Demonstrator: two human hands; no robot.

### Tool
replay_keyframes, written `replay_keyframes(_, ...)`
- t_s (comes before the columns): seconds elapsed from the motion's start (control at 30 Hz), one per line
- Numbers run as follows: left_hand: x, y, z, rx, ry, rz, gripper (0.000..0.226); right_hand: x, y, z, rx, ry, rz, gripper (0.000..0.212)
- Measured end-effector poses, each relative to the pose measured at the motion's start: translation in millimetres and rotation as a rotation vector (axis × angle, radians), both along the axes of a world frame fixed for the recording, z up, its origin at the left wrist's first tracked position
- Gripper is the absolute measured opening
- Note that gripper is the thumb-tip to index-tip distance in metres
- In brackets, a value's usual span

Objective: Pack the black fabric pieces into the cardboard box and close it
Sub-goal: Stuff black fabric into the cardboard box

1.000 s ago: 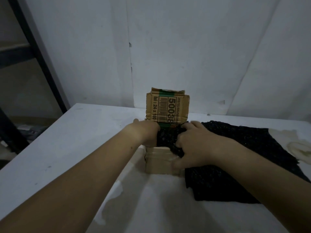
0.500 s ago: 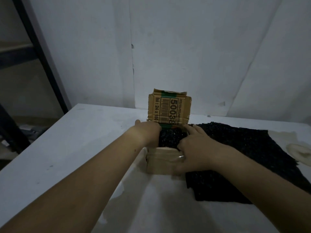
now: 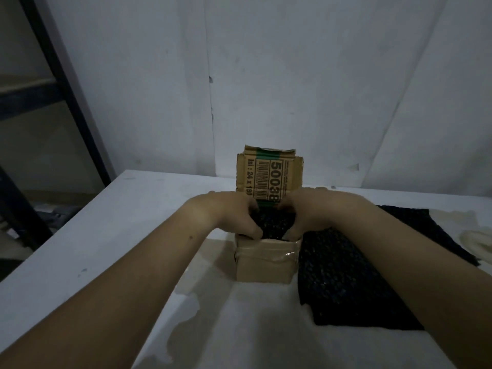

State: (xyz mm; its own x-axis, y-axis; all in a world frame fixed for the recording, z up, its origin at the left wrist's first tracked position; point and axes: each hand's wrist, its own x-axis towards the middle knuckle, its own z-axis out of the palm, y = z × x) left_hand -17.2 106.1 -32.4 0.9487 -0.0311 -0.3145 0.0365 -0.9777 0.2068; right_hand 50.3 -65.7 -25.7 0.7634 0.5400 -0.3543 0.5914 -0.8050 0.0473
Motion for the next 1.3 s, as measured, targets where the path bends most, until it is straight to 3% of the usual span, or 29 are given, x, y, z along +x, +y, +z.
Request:
replay_keyframes(0.17,9.2,-0.6,2.3,-0.119,0.079,0.009,0.057,-7.1,31.1,-27.5,-0.235,-0.125,-0.053,0.061)
replay_keyframes(0.27,12.7,-4.5,-1.2,-0.096,0.099,0.005,0.05,-6.5,27.9,-26.9,-0.174,-0.088,-0.055,0.063)
replay_keyframes(0.4,11.1,-5.5,-5.5,-0.008,0.024,-0.019,0.039,-4.2,6.3,1.9,-0.011,0.013,-0.01,0.093)
replay_keyframes(0.53,7.0,-3.4,-3.6,0.1,-0.152,-0.038,0.035,-3.1,-1.8,12.4,0.155,-0.015,-0.002,0.081)
replay_keyframes(0.67,5.7,-6.2,-10.5,0.175,-0.072,-0.033,0.029,-4.5,4.6,-3.3,0.142,-0.007,-0.006,0.068)
replay_keyframes(0.77,7.8,-15.8,-13.7,0.208,0.005,-0.03,0.029,-4.3,13.6,-16.6,0.054,0.021,-0.007,0.076)
replay_keyframes(0.87,11.1,-21.0,-8.0,0.269,0.034,-0.057,0.032,-4.7,20.0,-27.0,0.009,0.056,-0.01,0.071)
replay_keyframes(1.0,9.3,-19.9,-1.8,0.378,-0.137,-0.098,0.028,-4.3,15.7,-19.5,0.023,0.107,-0.011,0.073)
replay_keyframes(1.1,9.4,-20.7,1.9,0.522,-0.274,-0.108,0.017,-3.5,11.8,-2.5,0.041,0.116,0.021,0.089)
replay_keyframes(1.2,11.3,-24.9,-3.0,0.496,-0.133,-0.084,0.019,-3.7,14.3,2.9,0.103,0.089,0.05,0.097)
replay_keyframes(1.3,13.7,-25.3,-7.6,0.371,0.007,-0.064,0.028,-6.9,19.3,-13.3,0.034,0.117,0.057,0.094)
